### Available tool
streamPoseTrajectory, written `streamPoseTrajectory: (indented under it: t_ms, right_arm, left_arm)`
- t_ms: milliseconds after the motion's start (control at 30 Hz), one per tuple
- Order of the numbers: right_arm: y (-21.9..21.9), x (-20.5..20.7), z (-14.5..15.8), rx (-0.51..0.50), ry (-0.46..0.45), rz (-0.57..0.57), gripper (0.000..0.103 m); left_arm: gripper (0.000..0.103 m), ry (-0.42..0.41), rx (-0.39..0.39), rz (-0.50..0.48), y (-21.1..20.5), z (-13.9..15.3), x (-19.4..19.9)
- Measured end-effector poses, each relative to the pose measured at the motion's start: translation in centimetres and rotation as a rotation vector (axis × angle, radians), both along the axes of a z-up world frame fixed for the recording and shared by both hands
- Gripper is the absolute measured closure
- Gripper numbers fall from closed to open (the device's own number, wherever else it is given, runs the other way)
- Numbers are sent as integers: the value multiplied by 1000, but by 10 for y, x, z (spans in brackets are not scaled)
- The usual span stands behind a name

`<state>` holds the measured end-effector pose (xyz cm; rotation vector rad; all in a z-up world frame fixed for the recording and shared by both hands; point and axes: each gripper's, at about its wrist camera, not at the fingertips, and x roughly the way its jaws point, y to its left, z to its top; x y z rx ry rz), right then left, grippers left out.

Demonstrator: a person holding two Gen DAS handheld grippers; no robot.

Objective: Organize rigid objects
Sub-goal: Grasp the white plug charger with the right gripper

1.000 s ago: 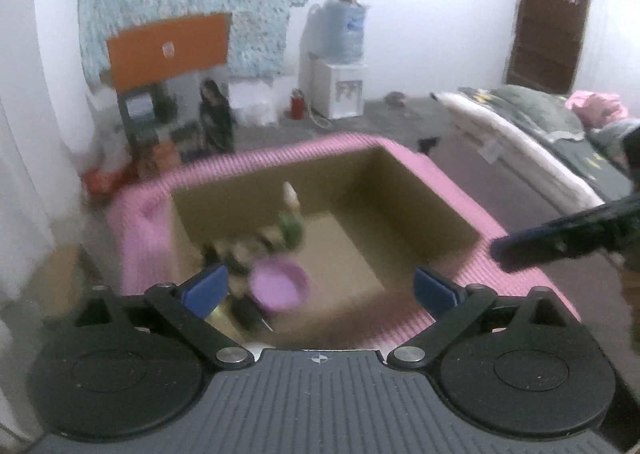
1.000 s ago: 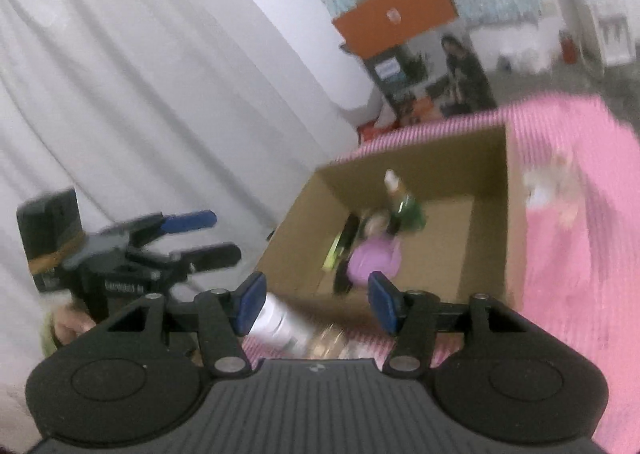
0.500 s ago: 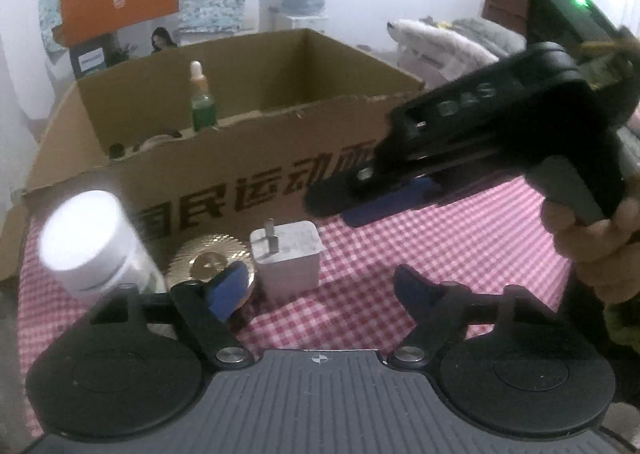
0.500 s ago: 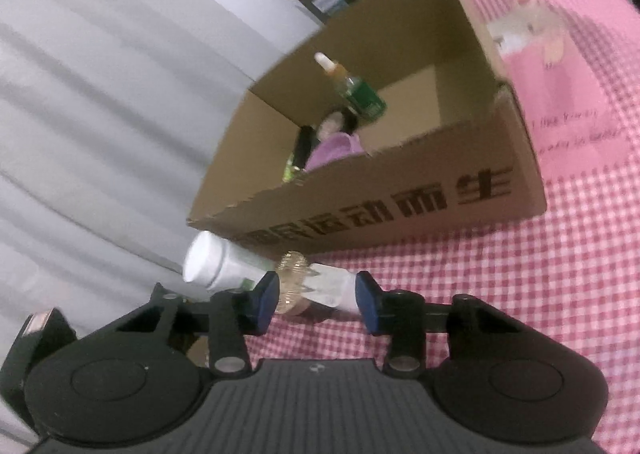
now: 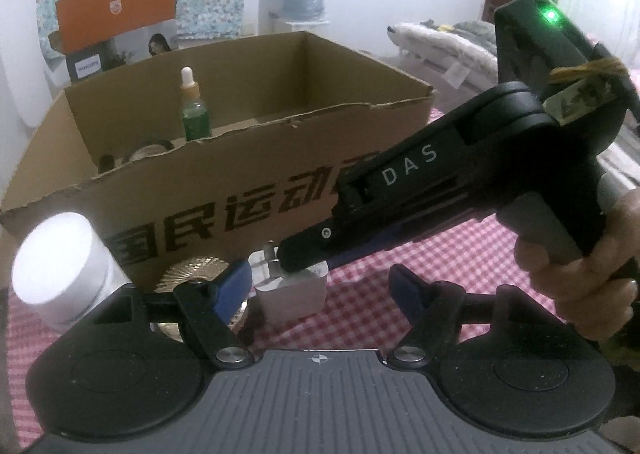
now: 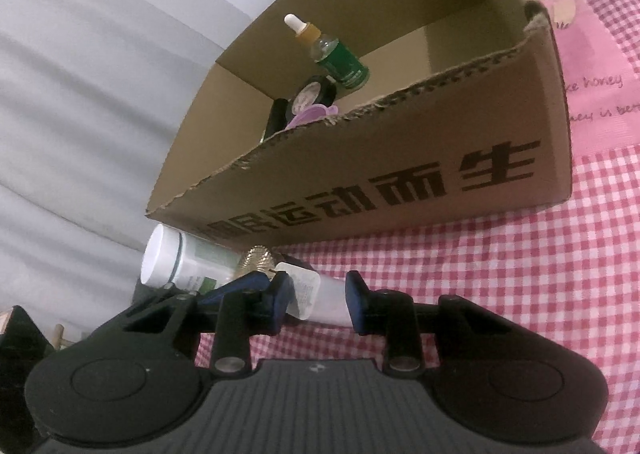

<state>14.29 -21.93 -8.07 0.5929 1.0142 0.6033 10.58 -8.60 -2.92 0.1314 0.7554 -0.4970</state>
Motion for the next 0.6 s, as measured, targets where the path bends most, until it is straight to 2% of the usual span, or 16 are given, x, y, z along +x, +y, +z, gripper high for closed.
streamPoseTrajectory:
  t_ms: [267, 467, 600]
  right_arm:
    - [-15, -12, 4, -23, 2, -28, 70]
    - [-38, -25, 5, -38, 9, -65, 70]
    - [-45, -32, 8, -51, 9, -84, 70]
  left_arm:
    - [28, 35, -92, -52, -9, 0, -10]
    - [30, 95, -169, -168, -17, -3, -23]
    - [31, -18, -88, -134, -18, 0, -33]
